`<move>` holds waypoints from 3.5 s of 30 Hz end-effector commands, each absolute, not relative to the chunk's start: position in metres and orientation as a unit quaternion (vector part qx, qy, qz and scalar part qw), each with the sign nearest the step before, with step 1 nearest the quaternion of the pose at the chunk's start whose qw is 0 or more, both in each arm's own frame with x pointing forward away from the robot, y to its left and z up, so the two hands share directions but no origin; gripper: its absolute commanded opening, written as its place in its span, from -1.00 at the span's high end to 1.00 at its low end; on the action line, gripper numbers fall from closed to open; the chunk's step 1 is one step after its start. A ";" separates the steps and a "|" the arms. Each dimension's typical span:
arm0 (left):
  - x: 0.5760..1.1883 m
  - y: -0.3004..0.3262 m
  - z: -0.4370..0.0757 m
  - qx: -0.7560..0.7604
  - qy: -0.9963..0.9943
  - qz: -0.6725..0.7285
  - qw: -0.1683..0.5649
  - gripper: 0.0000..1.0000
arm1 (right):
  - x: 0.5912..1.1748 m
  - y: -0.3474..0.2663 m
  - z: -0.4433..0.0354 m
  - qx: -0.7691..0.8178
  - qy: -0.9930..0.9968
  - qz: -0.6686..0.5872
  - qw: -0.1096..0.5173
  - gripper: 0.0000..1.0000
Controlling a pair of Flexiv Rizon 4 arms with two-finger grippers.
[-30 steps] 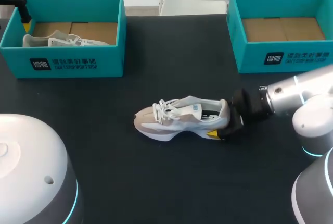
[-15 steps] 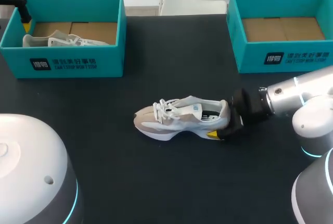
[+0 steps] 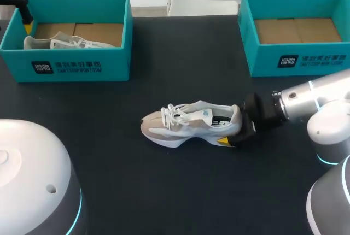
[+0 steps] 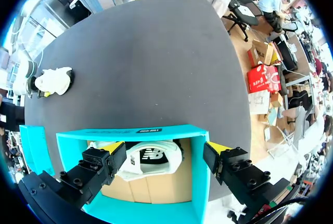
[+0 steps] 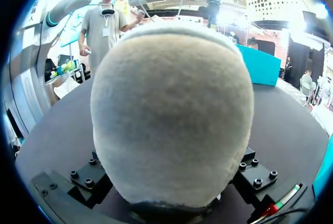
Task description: Take the shoe out of the shoebox, open the shoe tongue, remove and reinsert the insole, then place the shoe into the shoebox
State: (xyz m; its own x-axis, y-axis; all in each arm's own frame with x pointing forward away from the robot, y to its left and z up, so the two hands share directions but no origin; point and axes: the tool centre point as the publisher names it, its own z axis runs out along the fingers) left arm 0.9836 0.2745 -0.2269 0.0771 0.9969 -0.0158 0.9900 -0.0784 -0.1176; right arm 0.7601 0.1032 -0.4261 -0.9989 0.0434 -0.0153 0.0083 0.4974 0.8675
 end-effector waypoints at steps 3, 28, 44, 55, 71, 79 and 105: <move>0.957 0.239 -0.221 -0.503 -0.864 0.004 0.008 -1.00 | 0.760 0.106 -0.430 0.016 0.866 0.499 0.018 1.00; 0.877 0.141 -0.214 0.064 -0.994 -0.001 -0.091 -1.00 | 0.760 0.106 -0.430 0.016 0.866 0.499 0.018 1.00; 0.841 -0.002 -0.239 0.461 -0.884 -0.050 -0.054 -1.00 | 0.760 0.106 -0.430 0.016 0.866 0.499 0.018 1.00; 0.840 -0.011 -0.241 0.466 -0.882 -0.050 -0.051 -1.00 | 0.760 0.106 -0.430 0.016 0.866 0.499 0.018 1.00; 0.827 -0.047 -0.242 0.728 -0.685 -0.018 -0.033 -1.00 | 0.760 0.106 -0.430 0.016 0.866 0.499 0.018 1.00; 0.790 -0.082 -0.246 0.838 -0.544 -0.013 -0.035 -1.00 | 0.760 0.106 -0.430 0.016 0.866 0.499 0.018 1.00; 0.748 -0.142 -0.282 0.814 -0.579 0.004 -0.048 -1.00 | 0.760 0.106 -0.430 0.016 0.866 0.499 0.018 1.00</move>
